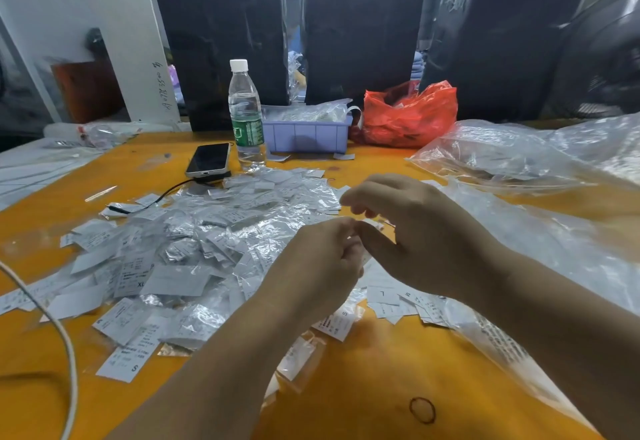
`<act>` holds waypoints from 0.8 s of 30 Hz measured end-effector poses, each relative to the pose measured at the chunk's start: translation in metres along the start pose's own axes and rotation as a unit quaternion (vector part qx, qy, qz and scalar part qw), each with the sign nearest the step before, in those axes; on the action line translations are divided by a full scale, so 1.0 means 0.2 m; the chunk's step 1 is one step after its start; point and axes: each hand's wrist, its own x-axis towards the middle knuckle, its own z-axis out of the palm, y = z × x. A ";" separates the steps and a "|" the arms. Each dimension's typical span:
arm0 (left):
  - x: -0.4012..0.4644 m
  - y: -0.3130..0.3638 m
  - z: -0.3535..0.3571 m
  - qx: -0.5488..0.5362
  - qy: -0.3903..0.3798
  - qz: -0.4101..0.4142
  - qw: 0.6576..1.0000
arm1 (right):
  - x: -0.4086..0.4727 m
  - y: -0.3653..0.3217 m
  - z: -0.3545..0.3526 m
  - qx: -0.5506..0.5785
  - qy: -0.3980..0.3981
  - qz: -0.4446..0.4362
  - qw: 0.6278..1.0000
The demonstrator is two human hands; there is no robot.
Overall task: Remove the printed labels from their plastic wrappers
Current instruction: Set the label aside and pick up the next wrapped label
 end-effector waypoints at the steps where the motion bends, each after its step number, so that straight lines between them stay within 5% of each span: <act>1: 0.00 0.00 0.00 -0.003 0.000 0.003 1.000 | 0.00 0.00 0.00 -0.026 0.010 -0.022 0.999; 7: 0.00 0.01 0.01 -0.006 -0.001 0.012 1.000 | 0.00 0.00 -0.04 -0.073 0.090 -0.095 0.989; 10: 0.00 0.00 0.01 0.007 -0.002 0.001 1.000 | -0.01 -0.01 -0.03 0.100 0.110 0.044 0.988; 12: 0.00 -0.01 0.01 0.012 -0.001 -0.006 1.000 | -0.01 0.01 -0.04 0.245 0.099 0.190 0.946; 15: 0.01 -0.01 0.02 0.015 -0.012 -0.007 1.000 | -0.01 0.07 -0.07 0.249 -0.042 0.328 0.910; 19: 0.00 -0.01 0.01 0.013 -0.018 -0.007 1.000 | -0.03 0.11 -0.16 0.076 -0.256 0.365 0.892; 24: 0.00 -0.01 0.01 0.014 -0.031 -0.011 0.999 | -0.10 0.09 -0.26 -0.063 -0.311 0.328 0.890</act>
